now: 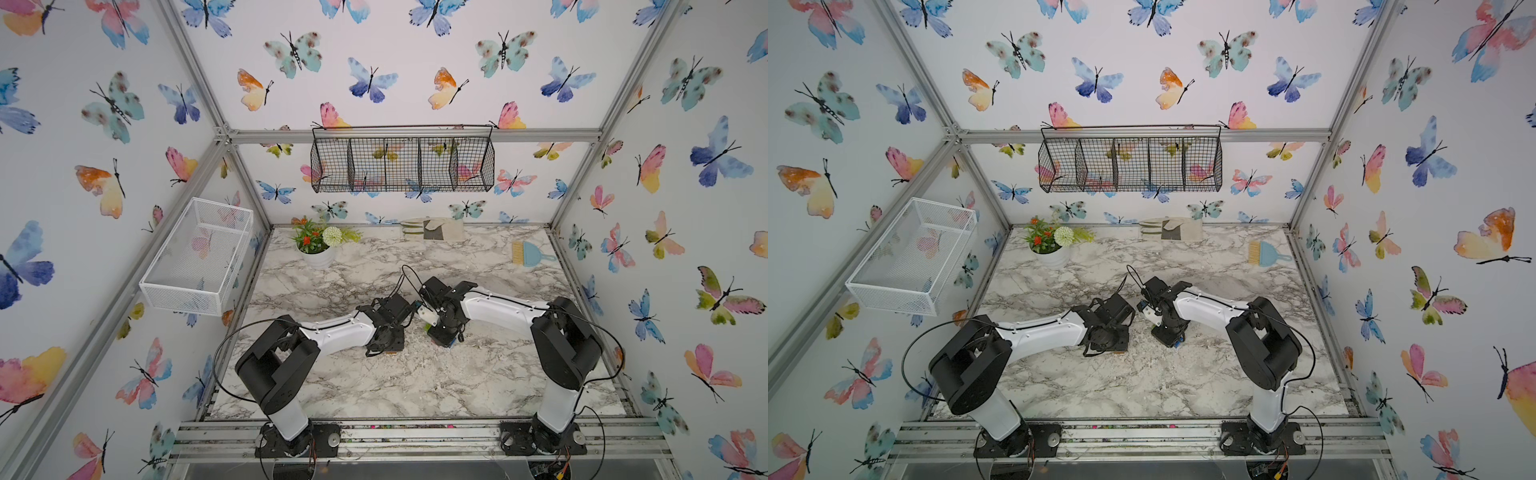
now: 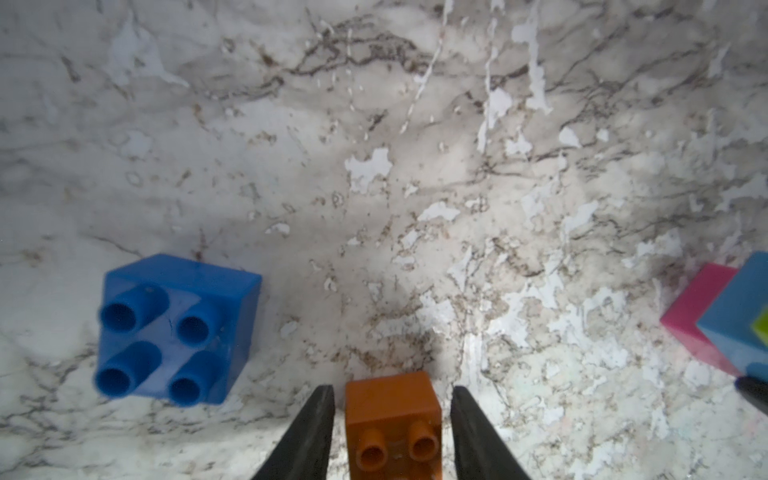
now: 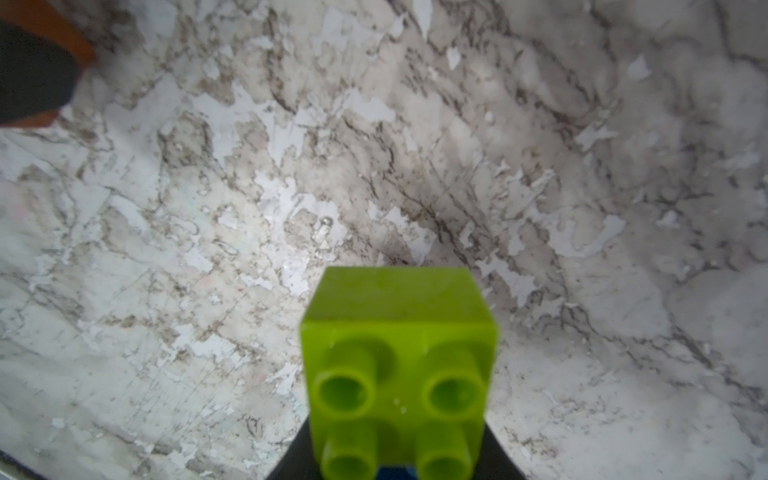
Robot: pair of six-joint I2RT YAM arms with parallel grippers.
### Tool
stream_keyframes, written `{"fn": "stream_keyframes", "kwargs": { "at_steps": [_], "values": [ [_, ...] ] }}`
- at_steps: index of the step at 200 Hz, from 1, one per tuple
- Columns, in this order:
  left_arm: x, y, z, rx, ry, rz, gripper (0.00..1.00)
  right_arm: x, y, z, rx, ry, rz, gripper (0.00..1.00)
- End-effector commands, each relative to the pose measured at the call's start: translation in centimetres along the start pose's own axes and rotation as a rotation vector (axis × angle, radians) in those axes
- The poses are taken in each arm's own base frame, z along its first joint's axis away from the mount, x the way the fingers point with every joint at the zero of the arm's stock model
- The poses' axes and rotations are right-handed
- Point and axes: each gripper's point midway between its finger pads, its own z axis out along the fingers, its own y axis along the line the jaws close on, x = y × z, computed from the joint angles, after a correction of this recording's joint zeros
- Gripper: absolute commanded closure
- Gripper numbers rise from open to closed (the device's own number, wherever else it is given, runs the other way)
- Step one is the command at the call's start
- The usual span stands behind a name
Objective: Assemble the letter y with lego
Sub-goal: Place the lego brick at the center of the board, then pick up the lego brick from the lego brick.
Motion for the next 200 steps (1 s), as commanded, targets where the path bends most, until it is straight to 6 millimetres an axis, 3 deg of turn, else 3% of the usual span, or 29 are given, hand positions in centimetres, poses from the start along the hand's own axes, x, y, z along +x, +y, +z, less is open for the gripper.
{"fn": "stream_keyframes", "kwargs": {
  "at_steps": [1, 49, 88, 166, 200],
  "values": [
    [0.0, -0.3, 0.0, 0.005, 0.004, -0.011, 0.46, -0.5, 0.4, 0.4, -0.023, -0.004, 0.015, 0.6],
    [-0.2, -0.1, -0.1, -0.002, -0.004, -0.014, 0.24, -1.3, 0.6, 0.0, -0.037, -0.033, 0.021, 0.58],
    [-1.0, -0.3, -1.0, -0.004, -0.034, -0.019, 0.16, -1.5, 0.6, 0.3, -0.038, -0.034, 0.024, 0.59],
    [-1.8, -0.2, -2.0, -0.016, -0.069, -0.007, 0.12, -1.5, 0.5, 0.9, -0.036, -0.022, 0.028, 0.59],
    [-2.5, 0.0, -3.0, -0.016, -0.095, -0.014, 0.12, -1.7, 0.4, 0.8, -0.032, -0.031, 0.031, 0.74]
  ]
}}
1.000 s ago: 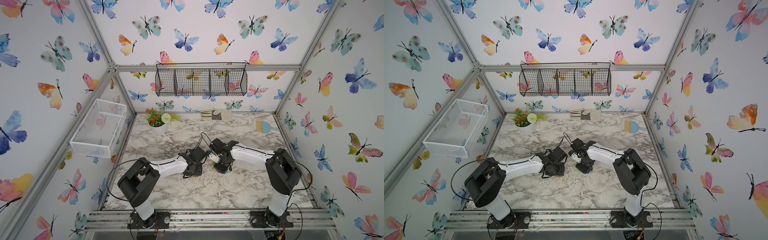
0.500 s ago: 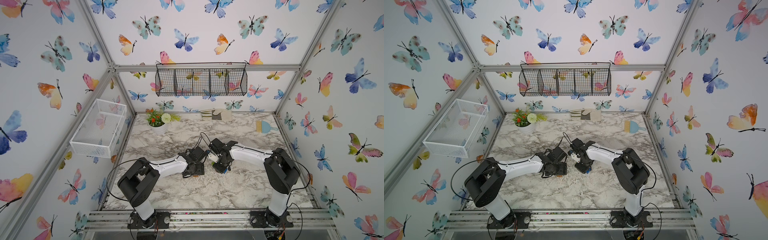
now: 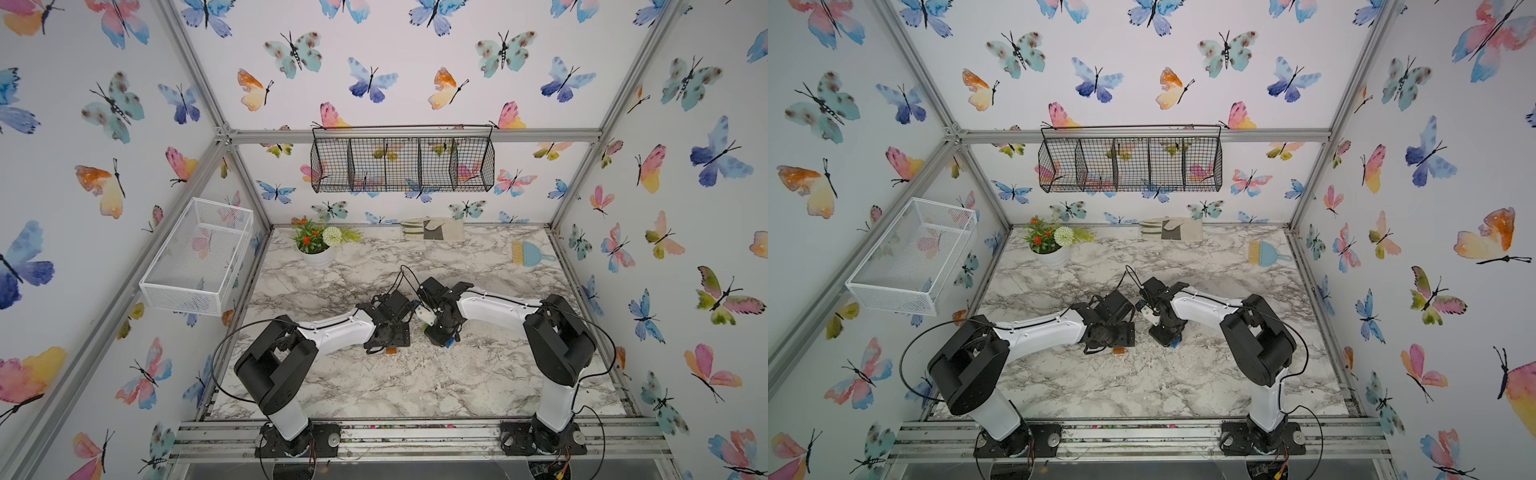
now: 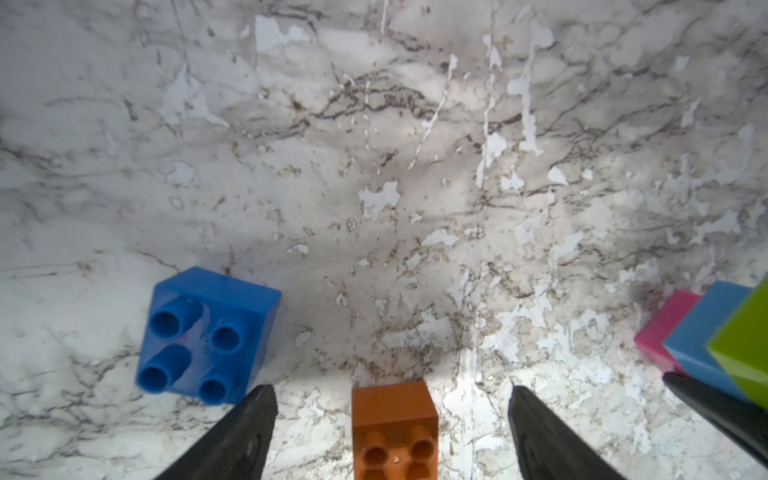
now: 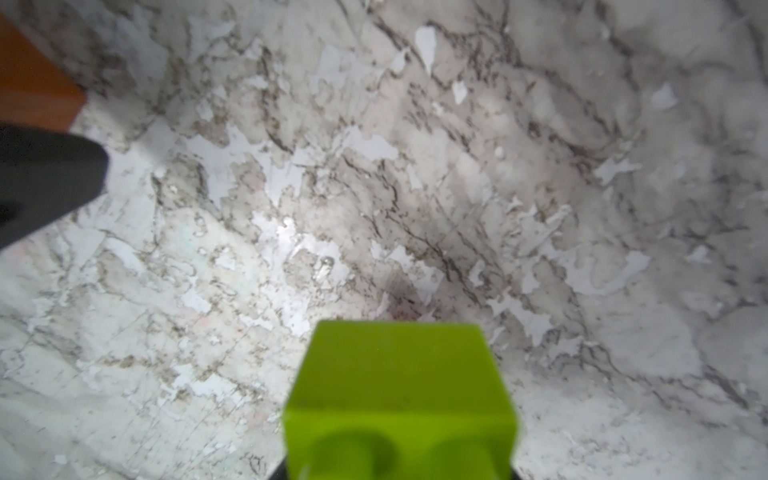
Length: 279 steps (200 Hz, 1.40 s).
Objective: Assemble the letter y with lego
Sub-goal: Pick up the lego brick from the lego brick, then assemble the lego brick with the lego brick.
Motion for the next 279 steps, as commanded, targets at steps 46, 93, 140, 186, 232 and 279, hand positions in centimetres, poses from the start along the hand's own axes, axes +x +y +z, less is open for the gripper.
{"fn": "stream_keyframes", "kwargs": {
  "at_steps": [46, 93, 140, 186, 232, 279],
  "values": [
    [-4.9, 5.8, -5.8, 0.02, -0.155, -0.177, 0.11, -4.4, 1.6, -3.3, -0.019, -0.135, -0.1, 0.8],
    [-6.7, 14.4, -8.5, -0.01, -0.204, -0.357, 0.12, -7.0, 6.8, -3.9, -0.048, -0.175, -0.433, 0.8],
    [-6.0, 18.1, -8.2, 0.033, -0.178, -0.486, 0.13, -8.1, 9.9, -2.9, -0.024, -0.143, -0.613, 0.83],
    [-5.6, 17.8, -7.5, 0.06, -0.163, -0.481, 0.14, -8.2, 9.4, -1.8, 0.018, -0.077, -0.656, 0.84],
    [-5.2, 17.7, -6.7, 0.069, -0.143, -0.471, 0.14, -7.7, 9.5, -1.7, 0.006, -0.062, -0.674, 0.84],
    [-4.4, 17.9, -5.9, 0.064, -0.123, -0.476, 0.14, -7.4, 9.9, -1.3, -0.006, -0.052, -0.689, 0.84]
  ]
}}
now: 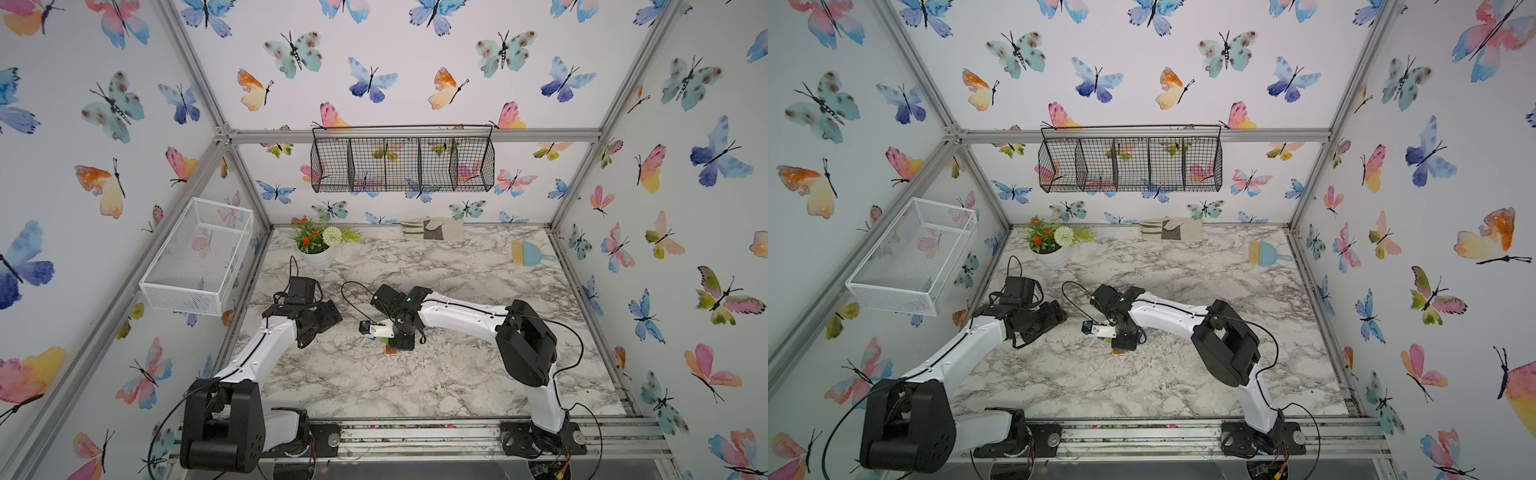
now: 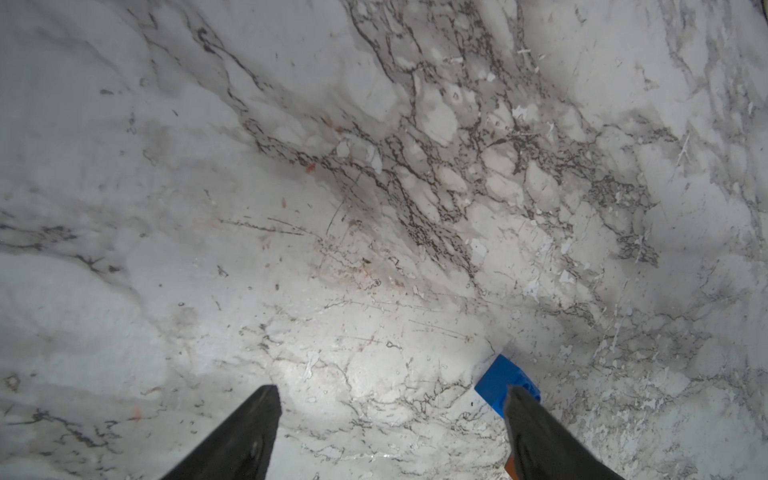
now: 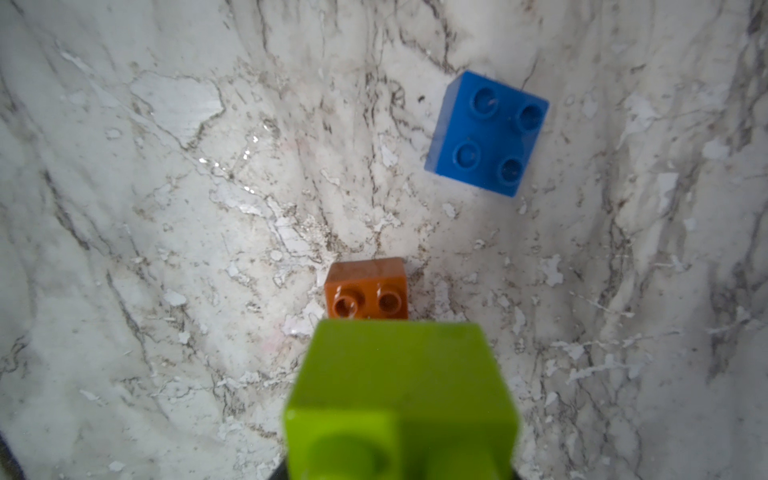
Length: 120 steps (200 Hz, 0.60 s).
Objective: Assemble the letter y with lego
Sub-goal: Assemble the lego brick with the lego brick.
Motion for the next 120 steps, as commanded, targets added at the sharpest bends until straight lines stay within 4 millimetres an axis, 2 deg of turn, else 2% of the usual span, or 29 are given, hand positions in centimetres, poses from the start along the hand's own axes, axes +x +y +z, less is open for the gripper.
{"fn": "stream_keyframes", "kwargs": {
  "at_steps": [1, 120],
  "values": [
    [0.5, 0.1, 0.4, 0.008, 0.018, 0.01, 0.15, 0.5, 0.7, 0.2, -0.024, 0.032, -0.022, 0.84],
    [0.9, 0.1, 1.0, 0.023, 0.028, 0.0, 0.15, 1.3, 2.4, 1.5, -0.068, 0.064, -0.034, 0.84]
  ]
}}
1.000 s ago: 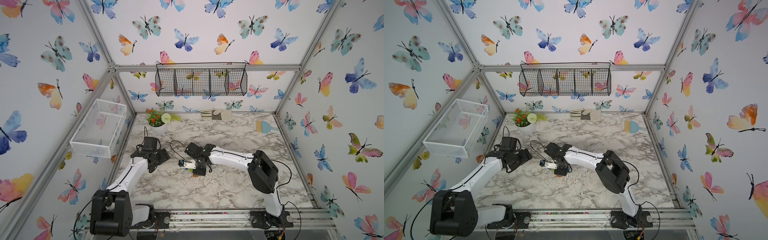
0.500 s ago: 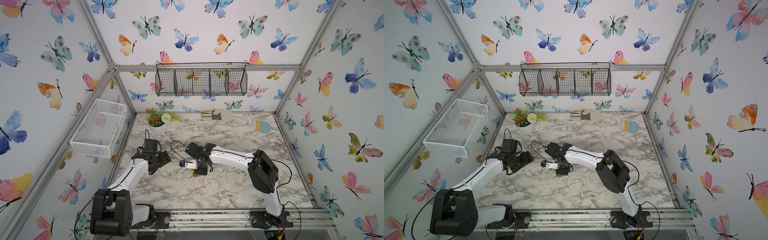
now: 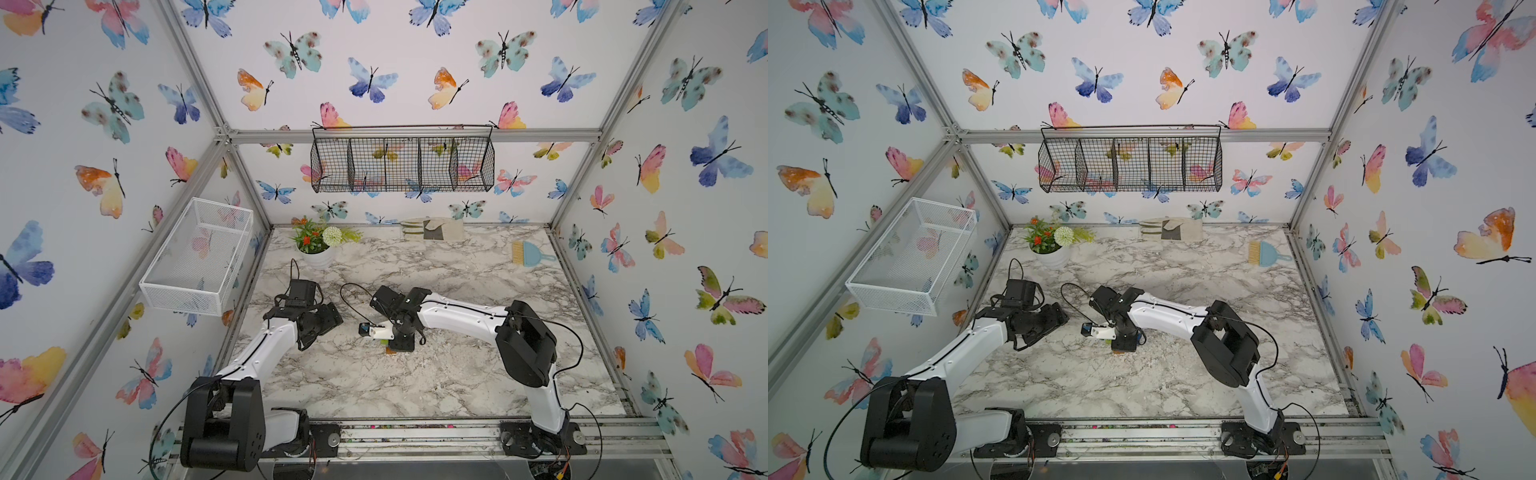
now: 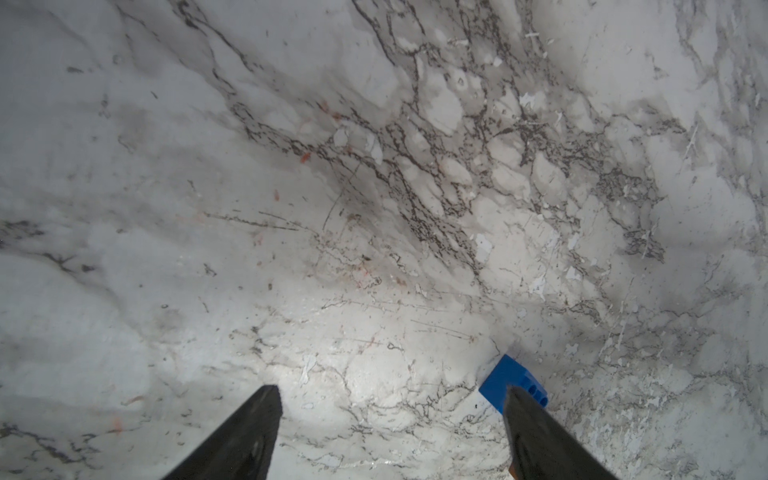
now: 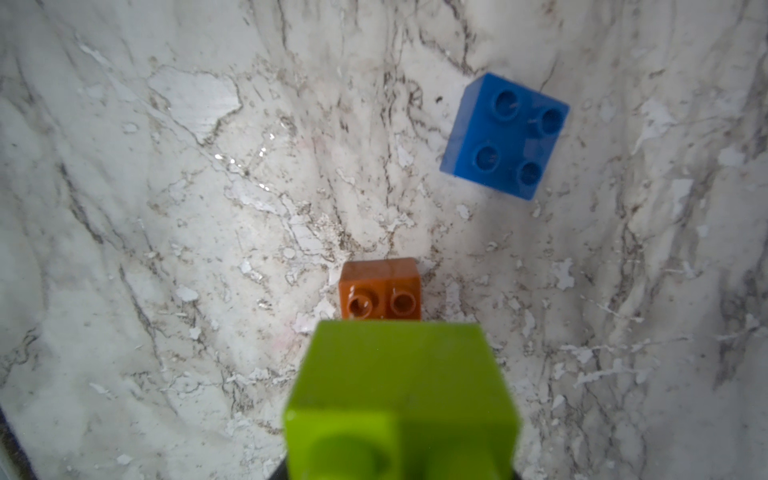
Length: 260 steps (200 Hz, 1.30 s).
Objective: Assemble the letter y with lego
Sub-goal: Assemble the lego brick with the lego brick.
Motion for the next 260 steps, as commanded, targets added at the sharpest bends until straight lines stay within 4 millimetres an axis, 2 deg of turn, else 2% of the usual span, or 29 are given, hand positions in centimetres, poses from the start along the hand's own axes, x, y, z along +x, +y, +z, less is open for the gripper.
{"fn": "stream_keyframes", "kwargs": {
  "at_steps": [1, 63, 101, 127, 158, 188, 219, 260],
  "values": [
    [0.5, 0.0, 0.3, 0.008, 0.019, 0.0, 0.15, 1.3, 1.7, 1.5, -0.058, 0.06, -0.014, 0.84],
    [0.7, 0.0, 0.4, 0.018, 0.023, -0.007, 0.15, 2.2, 1.7, 2.8, -0.057, 0.12, -0.011, 0.84],
    [0.8, -0.2, 0.5, 0.026, 0.027, -0.01, 0.15, 2.3, 0.2, 3.1, 0.011, 0.158, -0.02, 0.83],
    [0.7, -0.3, 0.4, 0.03, 0.028, -0.013, 0.16, 1.8, -0.2, 2.9, 0.006, 0.166, -0.026, 0.83],
    [0.7, -0.5, 0.5, 0.036, 0.03, -0.01, 0.16, 1.7, 0.3, 2.8, -0.016, 0.166, -0.029, 0.83],
    [0.6, -0.6, 0.5, 0.036, 0.032, -0.004, 0.16, 3.2, 1.2, 3.1, -0.045, 0.207, -0.011, 0.84],
    [0.7, -0.8, 0.6, 0.037, 0.037, 0.003, 0.16, 3.8, 1.6, 2.9, -0.043, 0.204, 0.001, 0.84],
    [0.7, -1.1, 0.6, 0.04, 0.039, 0.007, 0.16, 3.5, 1.6, 2.9, -0.044, 0.185, -0.002, 0.84]
  ]
}}
